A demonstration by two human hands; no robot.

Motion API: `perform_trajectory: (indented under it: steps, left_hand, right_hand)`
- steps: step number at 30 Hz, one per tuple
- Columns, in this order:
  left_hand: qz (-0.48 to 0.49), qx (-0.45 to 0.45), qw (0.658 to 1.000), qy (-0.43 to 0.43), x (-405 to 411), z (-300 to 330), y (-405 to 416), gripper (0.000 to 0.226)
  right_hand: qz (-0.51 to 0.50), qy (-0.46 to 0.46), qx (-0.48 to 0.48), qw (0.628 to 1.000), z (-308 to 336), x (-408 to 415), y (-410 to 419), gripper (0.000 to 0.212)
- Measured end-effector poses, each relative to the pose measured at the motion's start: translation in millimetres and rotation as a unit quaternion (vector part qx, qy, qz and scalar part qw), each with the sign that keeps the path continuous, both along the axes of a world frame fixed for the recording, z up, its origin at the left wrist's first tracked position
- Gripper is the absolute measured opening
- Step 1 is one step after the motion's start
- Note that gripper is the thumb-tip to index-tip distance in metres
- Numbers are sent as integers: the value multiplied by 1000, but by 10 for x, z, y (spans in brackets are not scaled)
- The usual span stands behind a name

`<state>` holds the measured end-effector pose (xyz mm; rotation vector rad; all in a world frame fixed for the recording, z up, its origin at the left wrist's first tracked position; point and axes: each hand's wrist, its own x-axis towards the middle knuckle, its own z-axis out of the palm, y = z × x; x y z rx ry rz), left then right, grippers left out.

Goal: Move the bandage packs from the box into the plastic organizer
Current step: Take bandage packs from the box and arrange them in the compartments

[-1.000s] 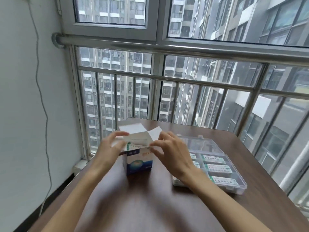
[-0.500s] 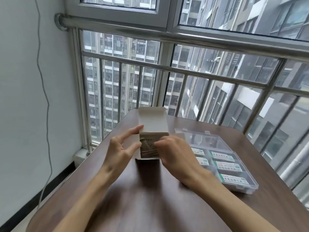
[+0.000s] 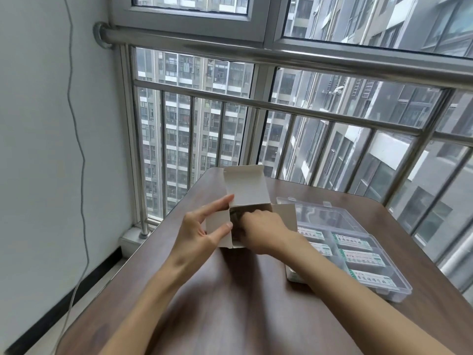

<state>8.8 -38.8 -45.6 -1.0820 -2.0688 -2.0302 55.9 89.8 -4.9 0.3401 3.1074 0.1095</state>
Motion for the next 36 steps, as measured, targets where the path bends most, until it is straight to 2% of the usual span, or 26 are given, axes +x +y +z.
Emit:
perform_trajectory:
  steps: [2, 4, 7, 14, 16, 20, 22, 24, 28, 33, 36]
  left_hand:
    - [2, 2, 1000, -6, 18, 14, -10, 52]
    - [4, 4, 1000, -16, 30, 34, -31, 49]
    - [-2, 15, 1000, -21, 16, 47, -59, 50]
    - [-28, 16, 999, -30, -20, 19, -65, 52]
    - [-30, 21, 999, -38, -31, 21, -70, 51]
    - [-22, 26, 998, -50, -34, 37, -66, 50]
    - [-16, 33, 998, -57, -46, 50, -66, 49]
    - [-7, 43, 997, -69, -68, 65, -69, 48]
    - [-12, 65, 989, -135, -121, 113, -87, 47]
    - [-44, -17, 976, -214, -257, 258, -71, 42]
    - [-48, -79, 972, -218, -335, 381, -79, 38]
  right_hand:
    - [-18, -23, -62, 998, -1, 39, -23, 26]
    - [-40, 7, -98, 994, 12, 91, -60, 24]
    - [-57, 61, -102, 991, 14, 156, -105, 23]
    - [-65, 49, -108, 991, 21, 55, -151, 31]
    - [-58, 62, -107, 991, 9, 14, -161, 29]
    - [-32, 110, -110, 987, -7, 24, -149, 11]
    - [-15, 134, -109, 985, 17, 78, -113, 37]
    - [17, 161, -107, 981, 61, 126, -63, 48]
    - [70, 196, -146, 967, 167, 175, 76, 27]
    - [63, 236, -202, 948, 311, 135, 187, 14]
    - [52, 224, -270, 935, 380, 73, 224, 20]
